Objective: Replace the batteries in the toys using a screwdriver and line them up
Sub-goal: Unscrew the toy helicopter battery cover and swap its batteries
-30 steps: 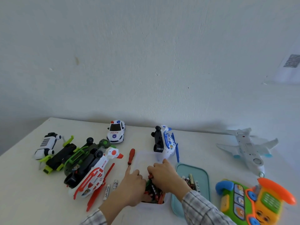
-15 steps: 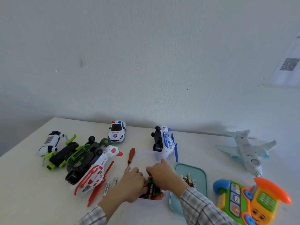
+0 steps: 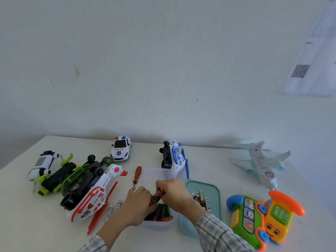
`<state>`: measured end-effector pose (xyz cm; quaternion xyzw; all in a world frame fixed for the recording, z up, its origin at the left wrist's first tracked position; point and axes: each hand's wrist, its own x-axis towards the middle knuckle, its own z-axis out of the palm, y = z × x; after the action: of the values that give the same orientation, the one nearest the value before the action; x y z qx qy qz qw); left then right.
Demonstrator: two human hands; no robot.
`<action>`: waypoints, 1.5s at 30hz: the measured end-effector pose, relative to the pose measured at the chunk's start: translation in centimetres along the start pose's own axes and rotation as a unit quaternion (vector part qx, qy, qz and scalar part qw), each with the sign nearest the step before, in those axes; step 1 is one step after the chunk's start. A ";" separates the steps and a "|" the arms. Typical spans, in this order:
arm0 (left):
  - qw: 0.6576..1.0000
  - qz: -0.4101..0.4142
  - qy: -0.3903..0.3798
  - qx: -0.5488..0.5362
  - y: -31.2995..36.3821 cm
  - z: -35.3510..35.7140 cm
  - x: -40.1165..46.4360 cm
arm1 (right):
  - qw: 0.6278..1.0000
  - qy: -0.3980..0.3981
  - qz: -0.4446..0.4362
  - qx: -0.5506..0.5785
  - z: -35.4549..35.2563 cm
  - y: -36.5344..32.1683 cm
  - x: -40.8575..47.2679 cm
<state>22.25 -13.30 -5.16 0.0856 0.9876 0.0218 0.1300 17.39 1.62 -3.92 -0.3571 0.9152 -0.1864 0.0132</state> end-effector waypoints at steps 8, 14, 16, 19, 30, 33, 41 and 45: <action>0.974 0.048 0.222 -0.013 3.6 -0.1 -0.3 | 0.909 0.244 0.229 0.247 -3.7 4.0 -3.5; 0.959 0.215 0.153 0.103 9.6 0.0 0.2 | 0.887 0.172 0.354 0.242 -4.6 8.5 -6.1; 0.962 0.202 0.103 0.149 10.8 0.3 0.6 | 0.903 0.139 0.360 0.190 -4.0 8.9 -6.1; 0.965 0.181 0.059 0.182 11.5 -0.2 0.7 | 0.909 0.092 0.377 0.155 -3.2 8.8 -5.9; 0.988 0.140 0.031 0.049 9.9 0.0 2.3 | 0.917 0.131 0.362 0.107 0.4 6.1 -9.1; 0.990 0.136 0.038 -0.003 9.6 0.0 2.2 | 0.914 0.143 0.366 0.097 1.4 5.2 -10.3; 0.929 0.201 0.081 -0.301 5.1 -1.5 1.4 | 0.929 0.078 0.361 0.003 5.4 3.1 -13.1; 0.934 0.158 0.114 -0.298 0.0 -3.0 -0.5 | 0.917 0.197 0.343 0.055 3.5 1.4 -12.6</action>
<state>21.90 -13.47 -2.19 0.1951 0.9175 0.3452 0.0306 26.40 9.71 -9.05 0.0243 0.9540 -0.2868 -0.0842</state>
